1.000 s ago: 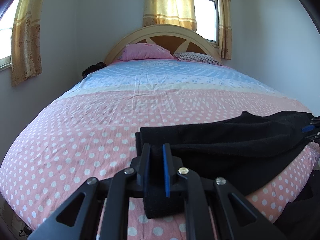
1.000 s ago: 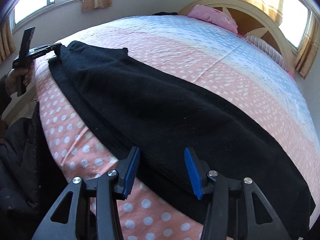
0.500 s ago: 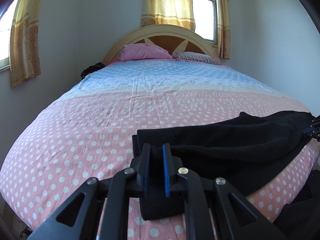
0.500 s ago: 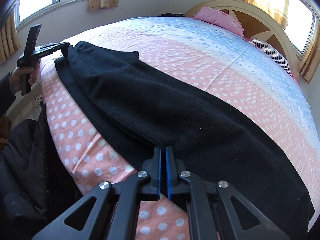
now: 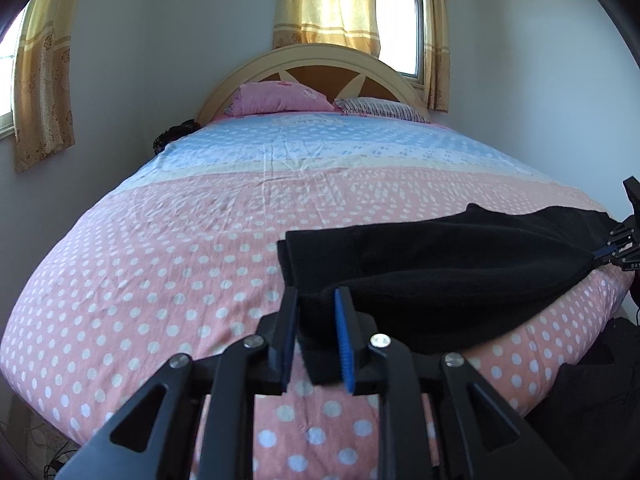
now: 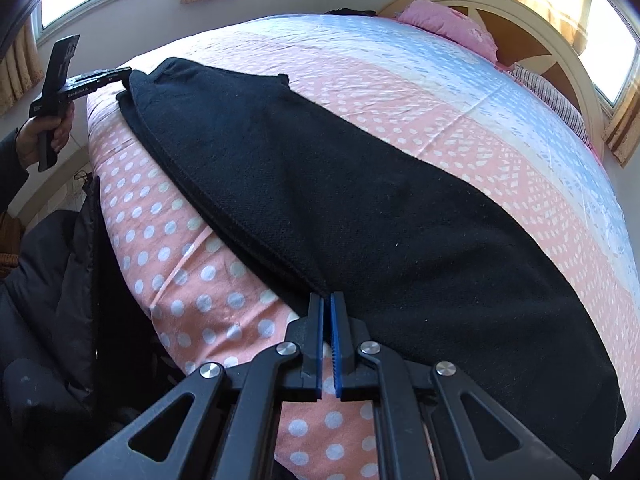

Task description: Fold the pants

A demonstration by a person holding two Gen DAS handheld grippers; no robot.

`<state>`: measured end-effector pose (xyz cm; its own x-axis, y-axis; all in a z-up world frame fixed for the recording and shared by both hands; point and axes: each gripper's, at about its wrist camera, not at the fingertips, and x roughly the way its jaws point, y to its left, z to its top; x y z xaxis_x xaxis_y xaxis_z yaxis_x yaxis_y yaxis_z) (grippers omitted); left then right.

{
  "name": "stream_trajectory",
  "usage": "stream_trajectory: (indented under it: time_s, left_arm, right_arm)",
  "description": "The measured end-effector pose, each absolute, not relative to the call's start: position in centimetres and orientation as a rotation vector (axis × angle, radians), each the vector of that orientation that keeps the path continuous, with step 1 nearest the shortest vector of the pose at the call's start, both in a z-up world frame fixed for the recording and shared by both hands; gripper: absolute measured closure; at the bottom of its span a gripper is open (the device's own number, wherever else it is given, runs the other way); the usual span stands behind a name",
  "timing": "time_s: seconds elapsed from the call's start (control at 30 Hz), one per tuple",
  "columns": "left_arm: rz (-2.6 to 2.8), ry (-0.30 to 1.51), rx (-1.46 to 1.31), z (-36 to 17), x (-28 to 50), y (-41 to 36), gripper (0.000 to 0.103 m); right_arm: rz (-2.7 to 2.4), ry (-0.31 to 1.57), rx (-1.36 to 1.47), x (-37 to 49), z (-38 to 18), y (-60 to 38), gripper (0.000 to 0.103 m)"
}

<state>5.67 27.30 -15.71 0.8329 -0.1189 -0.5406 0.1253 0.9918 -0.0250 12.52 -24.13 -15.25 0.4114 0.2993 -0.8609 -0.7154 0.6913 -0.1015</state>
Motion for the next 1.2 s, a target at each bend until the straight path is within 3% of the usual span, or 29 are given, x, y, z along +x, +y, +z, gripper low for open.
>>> stream_trajectory:
  time_s: [0.03, 0.1, 0.2, 0.33, 0.43, 0.47, 0.53, 0.73, 0.77, 0.8, 0.83, 1.03, 1.2]
  left_arm:
    - [-0.115, 0.579, 0.026, -15.7, 5.3, 27.6, 0.068]
    - [-0.047, 0.588, 0.067, -16.0, 4.7, 28.5, 0.062]
    - [0.008, 0.61, 0.009, -16.4, 4.4, 30.8, 0.063]
    - [0.013, 0.624, -0.106, -15.9, 5.2, 32.2, 0.072]
    - [-0.084, 0.637, -0.175, -15.0, 6.9, 31.2, 0.073]
    - [-0.104, 0.652, -0.191, -14.9, 7.8, 30.8, 0.073]
    - [-0.117, 0.689, -0.222, -15.1, 9.9, 30.2, 0.062]
    - [-0.132, 0.799, -0.228, -16.7, 14.8, 28.7, 0.064]
    - [-0.134, 0.808, -0.223, -16.9, 15.1, 28.4, 0.067]
    - [-0.132, 0.799, -0.204, -16.8, 15.0, 28.1, 0.083]
    - [-0.114, 0.779, -0.161, -16.4, 14.8, 27.7, 0.092]
    - [-0.114, 0.619, -0.192, -13.7, 12.8, 28.2, 0.093]
    - [-0.06, 0.718, -0.125, -17.1, 14.6, 28.1, 0.093]
  right_arm:
    - [0.676, 0.939, -0.501, 12.4, -15.1, -24.4, 0.097]
    - [0.677, 0.937, -0.487, 12.4, -14.9, -24.7, 0.093]
    - [0.668, 0.912, -0.488, 12.1, -14.4, -24.8, 0.093]
    - [0.686, 0.875, -0.489, 11.5, -13.0, -24.8, 0.093]
    - [0.705, 0.842, -0.471, 11.6, -11.7, -24.8, 0.09]
    - [0.711, 0.832, -0.457, 11.7, -11.3, -24.7, 0.085]
    - [0.728, 0.825, -0.409, 12.2, -10.6, -24.6, 0.047]
    - [0.745, 0.812, -0.36, 13.6, -10.0, -22.7, 0.046]
    - [0.748, 0.811, -0.36, 13.7, -10.1, -22.4, 0.046]
    - [0.748, 0.809, -0.36, 13.9, -10.1, -22.0, 0.046]
    - [0.747, 0.809, -0.361, 14.1, -10.2, -21.8, 0.046]
    - [0.718, 0.815, -0.296, 16.2, -10.4, -21.2, 0.046]
    - [0.71, 0.825, -0.242, 17.9, -10.4, -20.1, 0.046]
